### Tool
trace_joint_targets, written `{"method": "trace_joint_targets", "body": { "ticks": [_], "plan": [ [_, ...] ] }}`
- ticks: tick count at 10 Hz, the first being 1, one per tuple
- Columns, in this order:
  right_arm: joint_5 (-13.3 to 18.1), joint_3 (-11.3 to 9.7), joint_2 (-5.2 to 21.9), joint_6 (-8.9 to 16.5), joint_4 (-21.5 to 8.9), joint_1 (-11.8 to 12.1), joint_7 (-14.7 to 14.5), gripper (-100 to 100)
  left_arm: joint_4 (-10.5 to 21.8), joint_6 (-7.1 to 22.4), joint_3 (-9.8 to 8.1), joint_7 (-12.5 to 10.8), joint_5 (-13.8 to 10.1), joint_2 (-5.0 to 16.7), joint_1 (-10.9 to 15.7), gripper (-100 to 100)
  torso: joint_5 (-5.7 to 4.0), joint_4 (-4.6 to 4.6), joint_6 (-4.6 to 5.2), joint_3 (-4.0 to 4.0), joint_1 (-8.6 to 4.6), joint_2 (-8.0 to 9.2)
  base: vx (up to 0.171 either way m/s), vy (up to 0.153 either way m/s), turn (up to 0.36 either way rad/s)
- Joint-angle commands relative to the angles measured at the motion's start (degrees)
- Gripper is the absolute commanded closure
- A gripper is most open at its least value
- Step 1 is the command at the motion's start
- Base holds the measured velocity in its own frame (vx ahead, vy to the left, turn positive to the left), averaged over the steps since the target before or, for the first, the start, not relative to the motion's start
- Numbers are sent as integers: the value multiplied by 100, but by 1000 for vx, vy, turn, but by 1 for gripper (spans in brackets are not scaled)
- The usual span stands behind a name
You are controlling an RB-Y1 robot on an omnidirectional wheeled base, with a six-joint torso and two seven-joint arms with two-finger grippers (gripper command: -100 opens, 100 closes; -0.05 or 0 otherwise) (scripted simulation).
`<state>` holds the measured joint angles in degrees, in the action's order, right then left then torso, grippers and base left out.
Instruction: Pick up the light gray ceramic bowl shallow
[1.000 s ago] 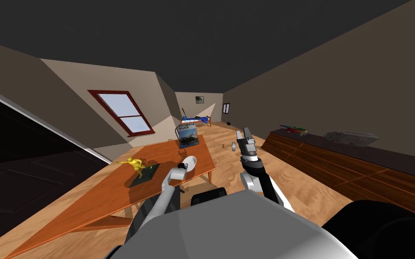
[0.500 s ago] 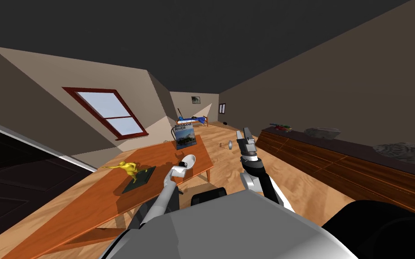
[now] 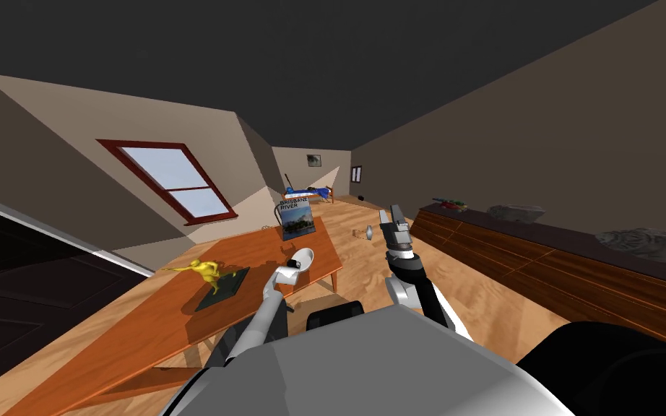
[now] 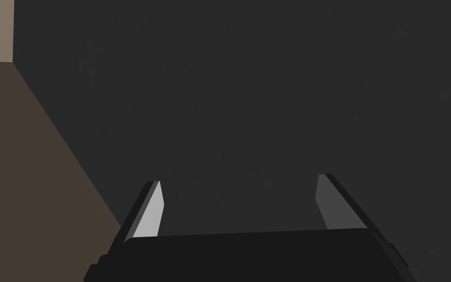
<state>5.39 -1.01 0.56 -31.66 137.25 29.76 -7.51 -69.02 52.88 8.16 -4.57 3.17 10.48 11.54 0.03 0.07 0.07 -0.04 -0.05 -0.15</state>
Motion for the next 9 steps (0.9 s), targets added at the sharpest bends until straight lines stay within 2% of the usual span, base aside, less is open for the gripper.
{"method": "trace_joint_targets", "body": {
  "ticks": [1,3,4,6,9],
  "plan": [
    [0,0,0,0,0,0,0,0,254,59,-162,-286,286,-130,149,-100,0,0,0,0,0,0,-73,30,-249],
    [0,0,0,0,-1,-2,0,0,254,59,-162,-469,322,-130,149,-100,3,7,5,20,12,35,-80,32,-265],
    [0,0,0,0,0,-1,0,0,508,118,-325,-696,593,-260,299,-100,2,6,1,14,8,22,-96,38,-318],
    [0,0,0,0,-1,-1,0,0,508,118,-325,-937,644,-260,299,-100,3,8,3,19,12,32,-54,21,-180],
    [0,0,0,0,0,1,0,0,508,118,-325,-937,644,-260,299,-100,1,0,-2,-1,3,-3,7,-3,22]
  ]
}}
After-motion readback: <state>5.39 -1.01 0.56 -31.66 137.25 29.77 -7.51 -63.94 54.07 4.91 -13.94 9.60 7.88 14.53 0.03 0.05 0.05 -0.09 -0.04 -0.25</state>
